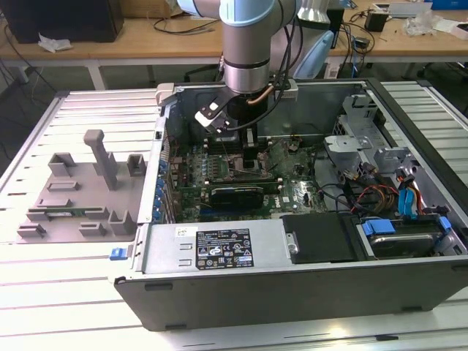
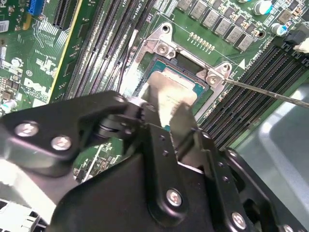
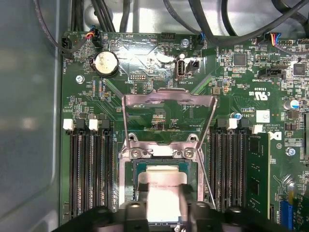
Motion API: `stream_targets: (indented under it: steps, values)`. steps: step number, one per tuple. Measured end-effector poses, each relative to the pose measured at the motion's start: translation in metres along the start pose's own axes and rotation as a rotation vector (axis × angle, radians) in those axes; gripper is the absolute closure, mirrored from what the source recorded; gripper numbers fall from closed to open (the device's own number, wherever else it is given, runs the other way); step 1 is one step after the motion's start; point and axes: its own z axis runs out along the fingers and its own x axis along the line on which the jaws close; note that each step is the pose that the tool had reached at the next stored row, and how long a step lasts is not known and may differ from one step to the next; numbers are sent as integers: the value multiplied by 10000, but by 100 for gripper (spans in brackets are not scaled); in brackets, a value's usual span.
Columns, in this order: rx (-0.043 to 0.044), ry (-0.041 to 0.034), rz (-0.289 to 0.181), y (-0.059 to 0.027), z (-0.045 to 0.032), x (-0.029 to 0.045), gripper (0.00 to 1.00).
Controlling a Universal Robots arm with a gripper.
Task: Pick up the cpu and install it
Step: 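Place the cpu into insertion slot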
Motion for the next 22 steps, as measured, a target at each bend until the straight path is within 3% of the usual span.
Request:
stream_targets:
  steps: [3, 4, 5, 10, 22]
  values:
    - [0, 0, 0, 0, -1, 0, 83]
    - [0, 0, 0, 0, -2, 0, 83]
    - [0, 0, 0, 0, -2, 0, 89]
    - [0, 0, 0, 0, -3, 0, 89]
    - [6, 5, 0, -4, 73, 1, 89]
